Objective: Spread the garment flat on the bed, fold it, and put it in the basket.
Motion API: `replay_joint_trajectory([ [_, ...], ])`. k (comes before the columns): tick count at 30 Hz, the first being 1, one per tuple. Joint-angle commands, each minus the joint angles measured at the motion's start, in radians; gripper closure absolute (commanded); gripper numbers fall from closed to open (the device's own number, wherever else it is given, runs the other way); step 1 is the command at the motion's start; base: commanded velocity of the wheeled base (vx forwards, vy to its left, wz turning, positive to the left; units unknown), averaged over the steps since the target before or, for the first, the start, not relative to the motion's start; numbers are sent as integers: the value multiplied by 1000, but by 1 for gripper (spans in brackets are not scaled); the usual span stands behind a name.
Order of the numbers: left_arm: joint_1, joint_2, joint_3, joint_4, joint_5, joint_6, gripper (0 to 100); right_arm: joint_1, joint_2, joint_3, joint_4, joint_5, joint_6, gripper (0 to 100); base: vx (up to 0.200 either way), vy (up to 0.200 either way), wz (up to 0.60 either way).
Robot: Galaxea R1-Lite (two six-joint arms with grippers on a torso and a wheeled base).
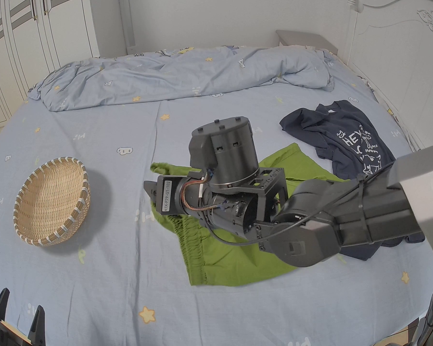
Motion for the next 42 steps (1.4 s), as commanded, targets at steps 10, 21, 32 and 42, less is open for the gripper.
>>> replay_joint_trajectory([
  [10, 0, -16, 10, 0, 0, 1, 0, -79, -39, -12, 128, 7, -56, 0, 0, 0, 0],
  [21, 0, -16, 12, -2, -5, 27, 0, -309, -275, 111, 312, 177, -42, 0, 0, 0, 0],
  [32, -133, 347, -769, 64, -40, -531, 0, -418, -358, 249, 317, 263, -49, 0, 0, 0, 0],
  [42, -210, 904, -653, 150, -143, -450, 0, -458, -464, 372, 329, 311, -62, 0, 0, 0, 0],
])
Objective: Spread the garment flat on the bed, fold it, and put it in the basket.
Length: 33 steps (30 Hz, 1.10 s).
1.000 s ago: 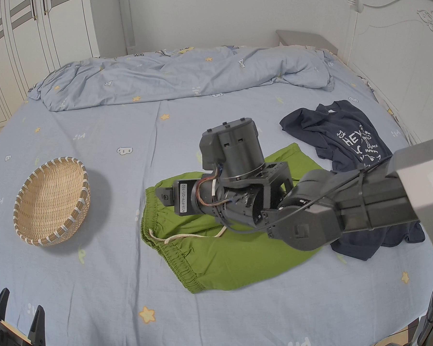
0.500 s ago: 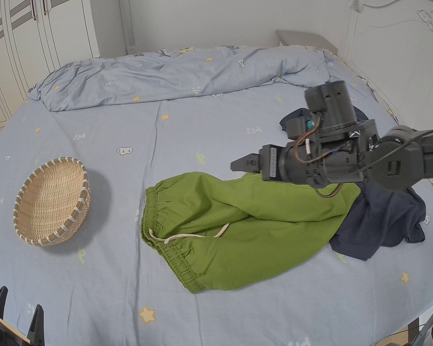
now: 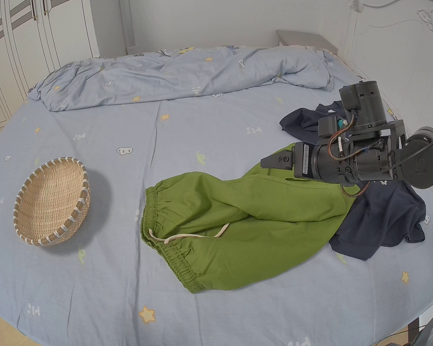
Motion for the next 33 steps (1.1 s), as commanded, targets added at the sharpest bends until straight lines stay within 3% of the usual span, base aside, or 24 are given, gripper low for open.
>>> replay_joint_trajectory([
  [1, -145, 794, -230, -25, -151, -204, 0, -63, -114, 145, 10, 56, -14, 0, 0, 0, 0],
  [7, -181, 1002, -115, -184, -315, -150, 0, -120, -113, 177, 4, 63, -12, 0, 0, 0, 0],
  [10, -240, 1068, -49, -227, -408, 5, 0, -140, -116, 228, -23, 66, -9, 0, 0, 0, 0],
  [12, -259, 1074, -43, -229, -431, 65, 0, -135, -114, 248, -57, 72, -14, 0, 0, 0, 0],
  [21, -336, 1254, -52, -238, -430, 256, 0, -137, -142, 318, -117, 85, -31, 0, 0, 0, 0],
  [24, -342, 1360, -48, -324, -421, 338, 0, -140, -169, 331, -115, 129, -32, 0, 0, 0, 0],
  [27, -346, 1416, -43, -400, -411, 356, 0, -143, -179, 341, -117, 148, -32, 0, 0, 0, 0],
  [33, -429, 1510, -46, -552, -385, 358, 0, -148, -177, 343, -117, 157, -31, 0, 0, 0, 0],
])
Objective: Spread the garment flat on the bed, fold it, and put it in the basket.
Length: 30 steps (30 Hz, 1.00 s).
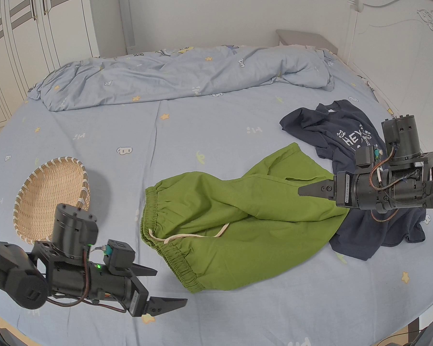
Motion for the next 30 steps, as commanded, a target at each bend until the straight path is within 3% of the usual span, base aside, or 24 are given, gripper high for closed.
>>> replay_joint_trajectory([
  [1, -74, 140, 1, -61, 47, 8, 0, -5, -15, 12, -2, 9, 0, 0, 0, 0, 0],
  [4, -104, 177, 3, -70, 128, 5, 0, -5, -15, 12, -2, 8, 0, 0, 0, 0, 0],
  [7, -125, 207, -2, -89, 154, 3, 0, -5, -15, 12, -2, 9, 1, 0, 0, 0, 0],
  [15, -148, 278, -6, -239, 156, -11, 0, -4, -13, 17, -2, 9, 1, 0, 0, 0, 0],
  [30, -153, 292, -39, -245, 151, -14, 0, -4, -12, 27, -2, 9, 1, 0, 0, 0, 0],
])
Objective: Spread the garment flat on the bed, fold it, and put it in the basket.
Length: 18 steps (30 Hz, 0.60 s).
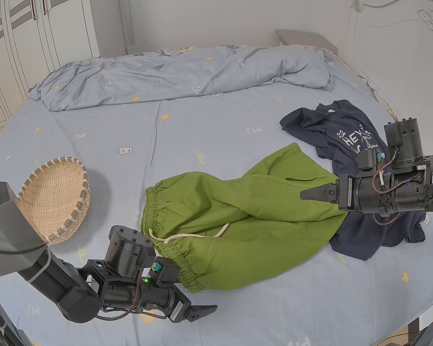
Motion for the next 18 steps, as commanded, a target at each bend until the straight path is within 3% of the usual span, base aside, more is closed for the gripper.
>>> replay_joint_trajectory([
  [1, 2, 5, -13, 0, -1, 0, 100, 1, 3, 2, -1, 0, -1, 0, 0, 0, 0],
  [11, 4, 30, -24, -2, -1, -6, 100, 1, 3, 2, -1, 0, -1, 0, 0, 0, 0],
  [15, 10, 20, -7, -2, -1, -49, 100, 1, 3, 3, -1, 0, -5, 0, 0, 0, 0],
  [16, 21, -7, 13, -2, -2, -143, 100, 8, 3, 12, -1, 2, -24, 0, 0, 0, 0],
  [17, 21, -7, 13, -2, -2, -143, 100, 8, 3, 12, -1, 2, -24, 0, 0, 0, 0],
  [18, 38, -85, 38, 0, -19, -287, 100, 14, 3, 22, -1, 12, -62, 0, 0, 0, 0],
])
